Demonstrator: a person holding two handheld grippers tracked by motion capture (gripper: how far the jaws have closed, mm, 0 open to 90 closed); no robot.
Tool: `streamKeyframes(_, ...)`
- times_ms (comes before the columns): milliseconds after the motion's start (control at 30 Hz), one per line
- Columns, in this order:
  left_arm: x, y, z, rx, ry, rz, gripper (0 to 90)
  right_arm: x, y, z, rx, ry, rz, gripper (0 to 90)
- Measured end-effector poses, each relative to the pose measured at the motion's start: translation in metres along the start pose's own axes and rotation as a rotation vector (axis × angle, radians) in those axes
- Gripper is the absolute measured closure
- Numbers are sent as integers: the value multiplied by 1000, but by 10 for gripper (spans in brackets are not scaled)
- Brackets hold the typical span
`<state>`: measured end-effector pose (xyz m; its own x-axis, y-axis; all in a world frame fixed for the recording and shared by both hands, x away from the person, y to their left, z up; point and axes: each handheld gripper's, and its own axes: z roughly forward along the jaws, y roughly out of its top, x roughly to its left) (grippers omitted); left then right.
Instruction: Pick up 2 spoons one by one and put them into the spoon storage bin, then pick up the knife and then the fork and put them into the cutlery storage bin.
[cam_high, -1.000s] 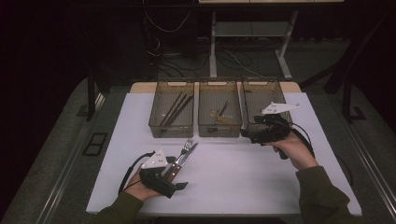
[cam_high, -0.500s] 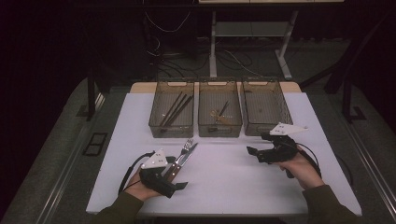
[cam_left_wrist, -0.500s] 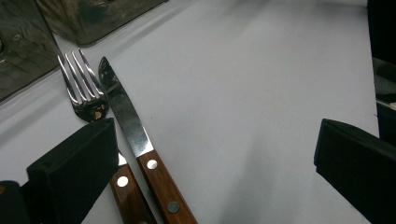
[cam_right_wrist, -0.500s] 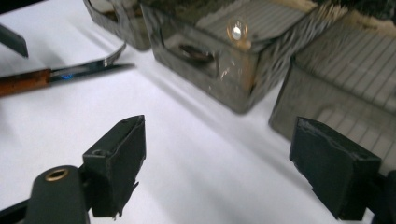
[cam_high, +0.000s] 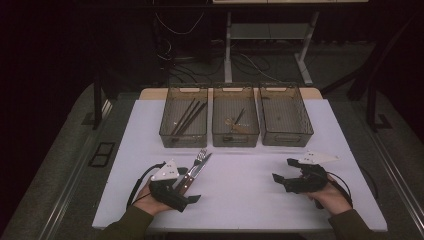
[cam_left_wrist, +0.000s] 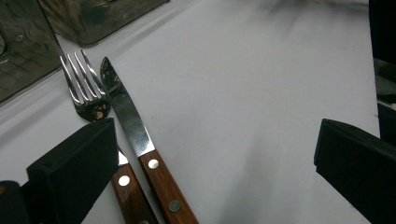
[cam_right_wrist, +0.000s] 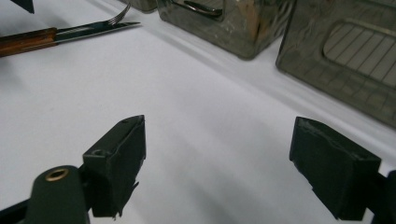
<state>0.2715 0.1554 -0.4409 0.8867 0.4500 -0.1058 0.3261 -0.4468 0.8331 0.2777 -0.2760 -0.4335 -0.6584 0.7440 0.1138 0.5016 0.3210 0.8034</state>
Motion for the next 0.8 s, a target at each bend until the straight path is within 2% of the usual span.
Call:
streamKeyframes(167,0,0,0,1,4,0,0,0,-15,-5,4,8,11,188)
streamKeyframes(233,1,0,-1,1,12,0,0,0,-21,-7,18,8,-1,188)
streamKeyframes(400,4,1,-4,9,57,-10,7,1,-28,-11,35,10,2,188)
streamKeyframes(633,14,5,-9,18,98,-52,196,5,-28,-12,42,18,-16,188)
streamKeyframes(767,23,12,-11,13,146,-68,385,5,-27,-13,36,20,-21,188)
streamKeyframes(800,27,14,-11,13,164,-75,459,4,-27,-14,34,18,-16,188)
